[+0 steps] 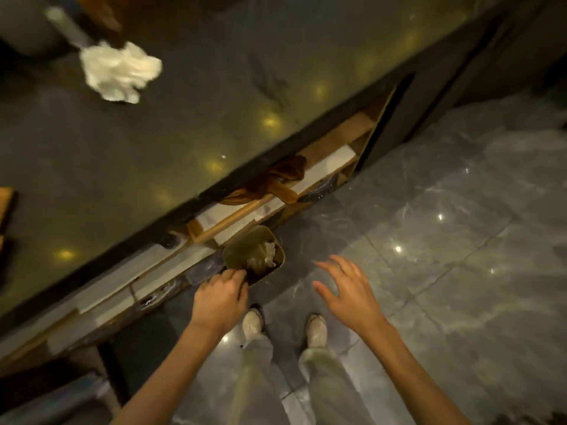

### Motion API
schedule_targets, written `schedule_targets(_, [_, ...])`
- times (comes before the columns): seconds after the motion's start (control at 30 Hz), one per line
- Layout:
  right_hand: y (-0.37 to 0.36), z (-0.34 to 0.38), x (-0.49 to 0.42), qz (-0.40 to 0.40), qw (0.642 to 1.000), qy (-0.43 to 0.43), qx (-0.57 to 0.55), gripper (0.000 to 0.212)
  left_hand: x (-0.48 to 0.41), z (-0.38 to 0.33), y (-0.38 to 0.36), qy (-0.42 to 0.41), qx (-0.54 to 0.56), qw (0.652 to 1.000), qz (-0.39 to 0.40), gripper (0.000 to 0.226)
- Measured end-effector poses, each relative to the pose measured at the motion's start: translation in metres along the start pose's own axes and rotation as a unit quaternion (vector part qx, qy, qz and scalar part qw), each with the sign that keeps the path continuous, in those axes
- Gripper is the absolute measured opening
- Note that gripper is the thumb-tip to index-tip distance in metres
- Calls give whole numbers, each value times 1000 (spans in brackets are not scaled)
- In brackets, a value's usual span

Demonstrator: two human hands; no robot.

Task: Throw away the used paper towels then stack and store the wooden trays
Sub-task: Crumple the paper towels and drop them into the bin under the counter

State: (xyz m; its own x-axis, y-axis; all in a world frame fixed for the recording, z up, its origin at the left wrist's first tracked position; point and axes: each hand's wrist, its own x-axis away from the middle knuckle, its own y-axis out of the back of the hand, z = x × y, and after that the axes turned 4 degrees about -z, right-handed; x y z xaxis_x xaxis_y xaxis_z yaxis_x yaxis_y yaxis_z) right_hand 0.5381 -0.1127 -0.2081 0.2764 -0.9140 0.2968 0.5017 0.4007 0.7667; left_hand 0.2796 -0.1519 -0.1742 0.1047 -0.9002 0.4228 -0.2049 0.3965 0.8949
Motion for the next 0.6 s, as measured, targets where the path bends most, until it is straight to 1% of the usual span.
schedule_targets(0.1, [30,30,13,29,999,46,4,50,46,-9,46,23,22,999,-35,40])
schedule_targets(0.2, [50,59,18,54,994,99,12,51,82,-6,78,44,59,994,-84,40])
schedule_targets(0.37, [82,118,-3,70,979,192,27,46,104,24,110,109,112,975,-160,33])
schedule_targets(0.5, [108,170,-32,52,968,245,30,46,105,57,138,163,129,948,-240,32])
schedule_targets(0.6, [121,206,-59,34,965,259,32,44,97,82,158,191,139,931,-279,35])
